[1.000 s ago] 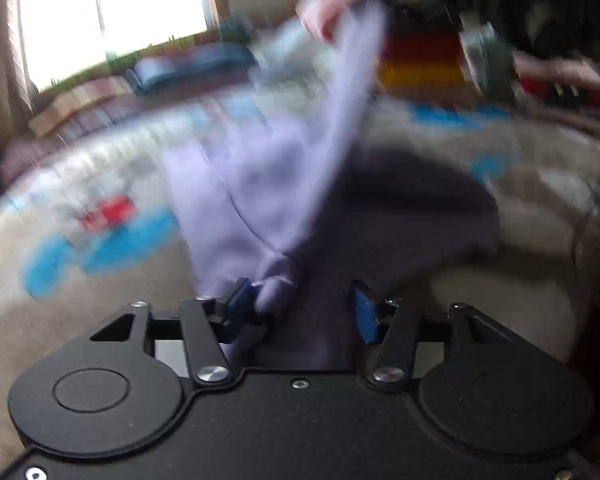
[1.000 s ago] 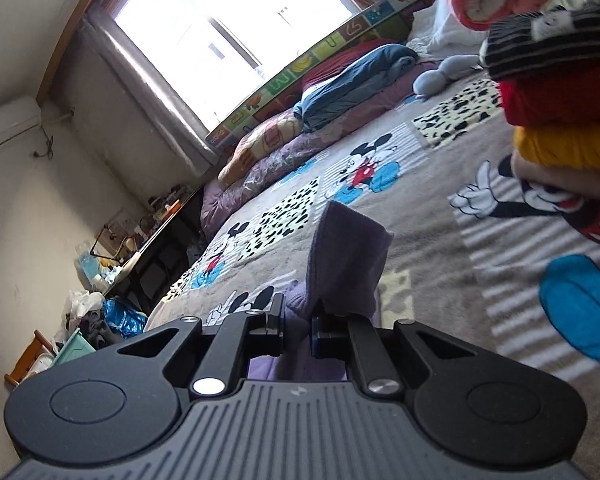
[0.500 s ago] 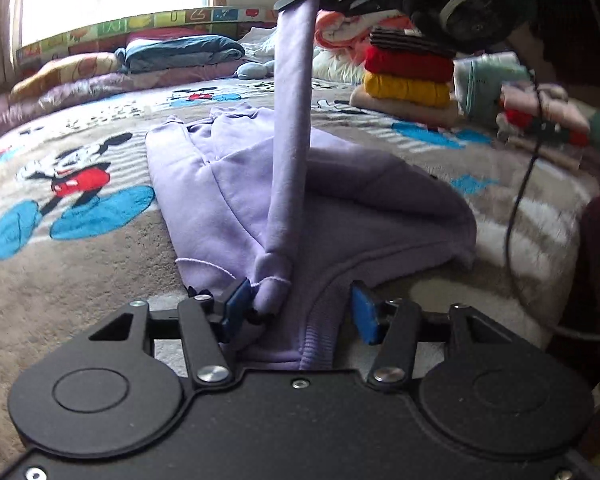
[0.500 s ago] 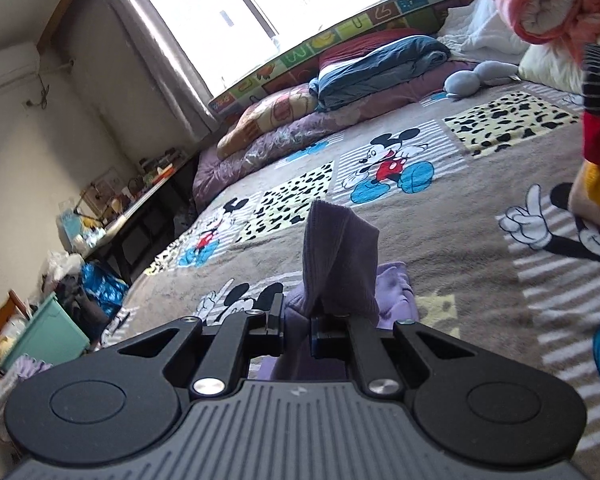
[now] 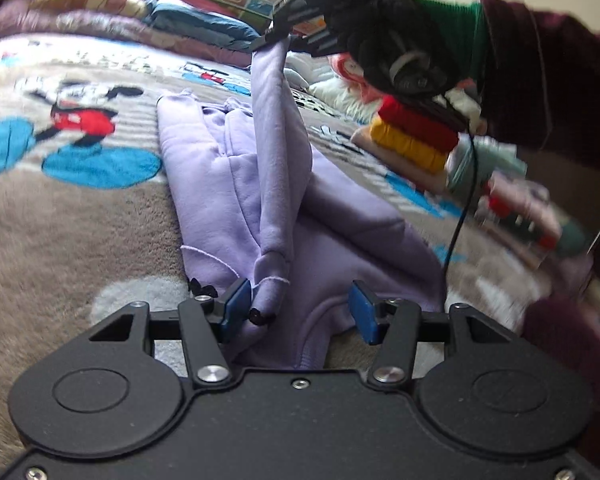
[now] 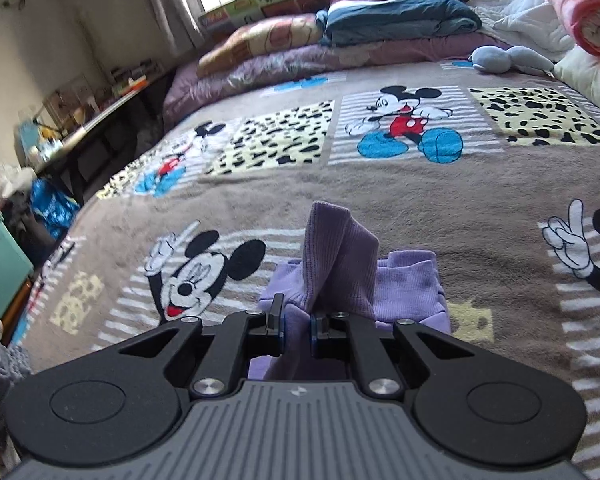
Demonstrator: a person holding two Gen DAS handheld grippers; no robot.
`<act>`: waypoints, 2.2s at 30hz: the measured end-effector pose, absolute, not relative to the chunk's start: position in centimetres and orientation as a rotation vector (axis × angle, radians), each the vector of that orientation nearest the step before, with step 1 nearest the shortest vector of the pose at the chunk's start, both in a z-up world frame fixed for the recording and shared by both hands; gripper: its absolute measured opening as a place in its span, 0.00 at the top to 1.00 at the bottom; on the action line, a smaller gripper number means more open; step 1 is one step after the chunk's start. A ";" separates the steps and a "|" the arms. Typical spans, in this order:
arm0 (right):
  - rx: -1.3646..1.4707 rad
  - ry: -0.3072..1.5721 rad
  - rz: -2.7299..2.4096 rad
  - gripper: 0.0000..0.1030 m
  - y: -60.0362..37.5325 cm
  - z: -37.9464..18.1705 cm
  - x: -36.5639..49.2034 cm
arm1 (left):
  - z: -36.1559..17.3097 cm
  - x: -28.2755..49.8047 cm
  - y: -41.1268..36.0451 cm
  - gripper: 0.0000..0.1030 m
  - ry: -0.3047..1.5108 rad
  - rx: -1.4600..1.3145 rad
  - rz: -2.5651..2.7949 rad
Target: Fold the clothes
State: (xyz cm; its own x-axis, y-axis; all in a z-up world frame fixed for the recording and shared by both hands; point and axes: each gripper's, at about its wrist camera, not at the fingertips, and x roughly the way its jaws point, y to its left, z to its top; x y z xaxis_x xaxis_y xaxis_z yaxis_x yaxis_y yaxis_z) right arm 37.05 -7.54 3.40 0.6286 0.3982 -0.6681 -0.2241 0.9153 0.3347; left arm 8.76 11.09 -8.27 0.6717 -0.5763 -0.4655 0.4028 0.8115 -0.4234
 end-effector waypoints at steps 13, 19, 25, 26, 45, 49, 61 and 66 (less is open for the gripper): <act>0.113 0.928 0.326 0.87 -2.4 -0.7 41.6 | -9.1 9.7 14.5 0.50 0.656 -0.598 -0.588; 0.154 0.857 0.340 0.77 -2.6 0.0 42.7 | -9.6 10.0 16.1 0.50 0.661 -0.722 -0.585; 0.216 0.841 0.356 0.70 -6.5 -1.0 42.2 | -9.7 9.9 16.4 0.53 0.663 -0.759 -0.579; 0.222 0.852 0.360 0.70 -7.1 -1.6 42.2 | -9.6 9.9 16.4 0.53 0.663 -0.758 -0.578; 0.395 0.740 0.588 0.93 -9.9 -2.5 40.3 | -10.4 9.6 16.5 0.90 0.676 -0.736 -0.511; 0.497 0.652 0.542 0.98 -13.0 -2.0 40.4 | -11.2 9.7 17.5 0.90 0.689 -0.839 -0.508; 0.407 0.759 0.536 0.64 -11.8 -4.0 42.4 | -11.3 9.7 18.5 0.89 0.689 -0.926 -0.520; 0.311 0.824 0.571 0.58 -9.7 -4.4 42.1 | -11.0 9.4 18.6 0.71 0.678 -0.926 -0.535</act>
State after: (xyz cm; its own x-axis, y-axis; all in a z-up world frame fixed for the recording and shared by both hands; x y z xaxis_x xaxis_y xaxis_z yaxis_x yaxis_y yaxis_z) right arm 42.11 -9.66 -4.38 0.5422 0.5884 -0.5999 -0.3547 0.8074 0.4714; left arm 9.41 18.59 -10.96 0.6743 -0.6773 -0.2944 0.1290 0.5005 -0.8561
